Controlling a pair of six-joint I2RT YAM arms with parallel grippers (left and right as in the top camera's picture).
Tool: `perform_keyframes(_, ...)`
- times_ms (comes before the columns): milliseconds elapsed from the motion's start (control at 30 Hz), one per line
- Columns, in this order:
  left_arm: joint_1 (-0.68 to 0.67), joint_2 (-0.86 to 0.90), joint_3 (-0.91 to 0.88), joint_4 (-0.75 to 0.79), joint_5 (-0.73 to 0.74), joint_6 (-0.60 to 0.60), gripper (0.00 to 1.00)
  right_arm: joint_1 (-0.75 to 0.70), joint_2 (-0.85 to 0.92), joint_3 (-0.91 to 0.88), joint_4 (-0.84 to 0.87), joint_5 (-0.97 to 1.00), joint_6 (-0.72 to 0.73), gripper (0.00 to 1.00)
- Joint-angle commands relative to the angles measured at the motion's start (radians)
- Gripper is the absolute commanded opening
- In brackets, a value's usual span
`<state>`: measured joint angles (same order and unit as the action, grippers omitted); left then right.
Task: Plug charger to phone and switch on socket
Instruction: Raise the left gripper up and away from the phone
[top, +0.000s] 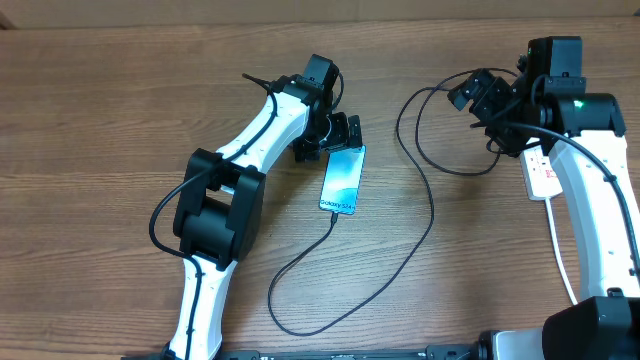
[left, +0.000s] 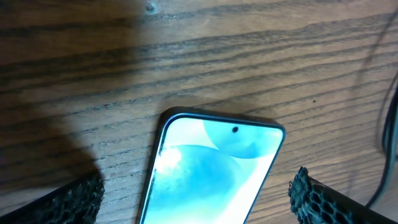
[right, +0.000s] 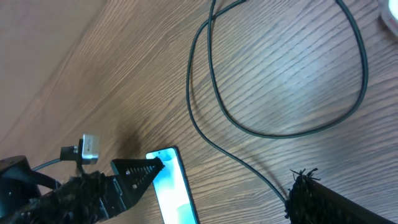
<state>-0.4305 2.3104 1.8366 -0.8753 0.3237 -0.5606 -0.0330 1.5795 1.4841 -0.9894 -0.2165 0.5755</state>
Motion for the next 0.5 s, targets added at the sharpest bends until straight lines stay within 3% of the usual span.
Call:
perform_keyframes(0,0.003,0.003,0.016,-0.057,-0.107,0.026,1.00,-0.001,-0.009,0.010,-0.013,0.060,-0.008,1.00)
perform_keyframes(267,0.000,-0.165,0.115,-0.240,-0.347,0.045,1.00,-0.001,-0.009,0.010,-0.010,0.082,-0.008,1.00)
perform_keyframes(467,-0.002,-0.374,0.117,-0.337,-0.383,0.045,1.00,-0.001,-0.009,0.010,-0.012,0.082,-0.008,1.00)
